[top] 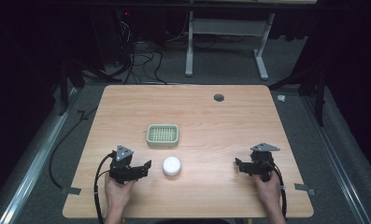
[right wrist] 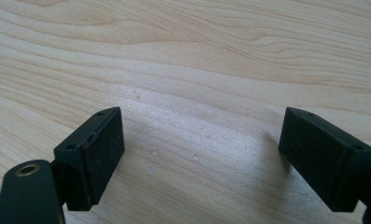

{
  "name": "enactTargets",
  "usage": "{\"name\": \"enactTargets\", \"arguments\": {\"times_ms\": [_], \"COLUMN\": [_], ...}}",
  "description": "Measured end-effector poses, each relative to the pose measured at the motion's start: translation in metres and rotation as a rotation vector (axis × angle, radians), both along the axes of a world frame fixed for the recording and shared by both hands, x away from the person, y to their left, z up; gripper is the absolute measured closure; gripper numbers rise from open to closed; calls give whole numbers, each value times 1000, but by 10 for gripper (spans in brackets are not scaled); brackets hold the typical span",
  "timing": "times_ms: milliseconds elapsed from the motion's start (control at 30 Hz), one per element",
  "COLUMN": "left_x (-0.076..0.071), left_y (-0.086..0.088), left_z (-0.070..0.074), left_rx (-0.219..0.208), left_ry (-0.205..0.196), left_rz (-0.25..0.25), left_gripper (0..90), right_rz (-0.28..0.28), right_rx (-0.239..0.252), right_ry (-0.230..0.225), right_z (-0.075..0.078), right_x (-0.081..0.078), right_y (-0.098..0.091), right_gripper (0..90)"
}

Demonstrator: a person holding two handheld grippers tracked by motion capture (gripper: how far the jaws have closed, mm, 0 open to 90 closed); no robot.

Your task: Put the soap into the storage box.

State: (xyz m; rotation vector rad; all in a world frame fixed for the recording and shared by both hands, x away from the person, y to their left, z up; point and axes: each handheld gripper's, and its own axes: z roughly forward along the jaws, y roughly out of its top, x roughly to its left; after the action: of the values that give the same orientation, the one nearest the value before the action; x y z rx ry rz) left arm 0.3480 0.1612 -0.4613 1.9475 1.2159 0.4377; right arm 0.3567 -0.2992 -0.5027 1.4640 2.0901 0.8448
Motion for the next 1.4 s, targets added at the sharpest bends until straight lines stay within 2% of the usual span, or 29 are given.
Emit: {"name": "enactTargets", "arguments": {"times_ms": [333, 433, 600, 1000, 1167, 1400], "left_x": [-4, -6, -7, -5, -3, 0], "left_y": [-25, -31, -38, -56, -66, -78], "left_z": [3, 2, 1, -4, -5, -9], "left_rx": [-1, 3, -15, -7, 35, 52], "left_ry": [-14, -9, -7, 8, 4, 9], "left_rz": [-69, -84, -103, -152, -170, -180], "left_gripper": [168, 165, 160, 161, 159, 157], "right_rz": [2, 2, 3, 1, 1, 1], "right_rx": [1, 1, 0, 0, 0, 0], "right_ry": [1, 0, -1, -2, -2, -2], "right_z": [0, 0, 0, 0, 0, 0], "right_x": [-1, -1, 0, 0, 0, 0], "right_y": [0, 0, 0, 0, 0, 0], "right_gripper": [151, 151, 151, 151, 151, 151]}}
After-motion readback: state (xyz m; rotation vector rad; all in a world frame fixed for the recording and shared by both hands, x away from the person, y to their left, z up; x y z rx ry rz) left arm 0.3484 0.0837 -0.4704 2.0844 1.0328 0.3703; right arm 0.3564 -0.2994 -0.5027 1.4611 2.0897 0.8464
